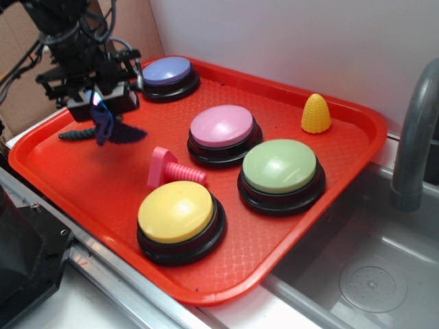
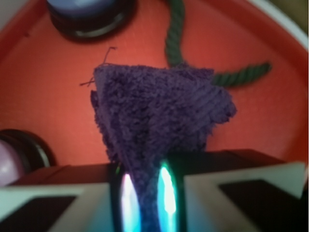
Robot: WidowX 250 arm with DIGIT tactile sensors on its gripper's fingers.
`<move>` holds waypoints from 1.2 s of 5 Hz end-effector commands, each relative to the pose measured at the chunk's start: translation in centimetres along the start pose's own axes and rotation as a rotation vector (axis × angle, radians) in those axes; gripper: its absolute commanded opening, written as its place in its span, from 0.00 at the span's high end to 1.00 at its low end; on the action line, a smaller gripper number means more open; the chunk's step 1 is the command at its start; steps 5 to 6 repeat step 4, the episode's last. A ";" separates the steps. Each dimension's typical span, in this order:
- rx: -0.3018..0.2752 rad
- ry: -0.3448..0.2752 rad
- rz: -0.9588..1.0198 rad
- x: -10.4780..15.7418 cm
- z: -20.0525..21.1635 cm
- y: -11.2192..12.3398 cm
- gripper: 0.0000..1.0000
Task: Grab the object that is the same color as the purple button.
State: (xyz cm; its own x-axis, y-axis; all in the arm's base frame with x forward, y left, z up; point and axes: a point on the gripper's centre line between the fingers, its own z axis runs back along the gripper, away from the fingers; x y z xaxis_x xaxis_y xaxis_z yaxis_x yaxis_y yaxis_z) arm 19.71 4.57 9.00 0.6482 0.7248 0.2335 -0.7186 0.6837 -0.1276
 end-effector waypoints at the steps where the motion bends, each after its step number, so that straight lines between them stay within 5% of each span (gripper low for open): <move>1: -0.016 0.010 -0.435 1.3 10.2 -3.0 1.00; 4: -0.057 0.093 -0.564 2.4 11.9 -2.7 1.00; 6: -0.057 0.093 -0.564 2.4 11.9 -2.7 1.00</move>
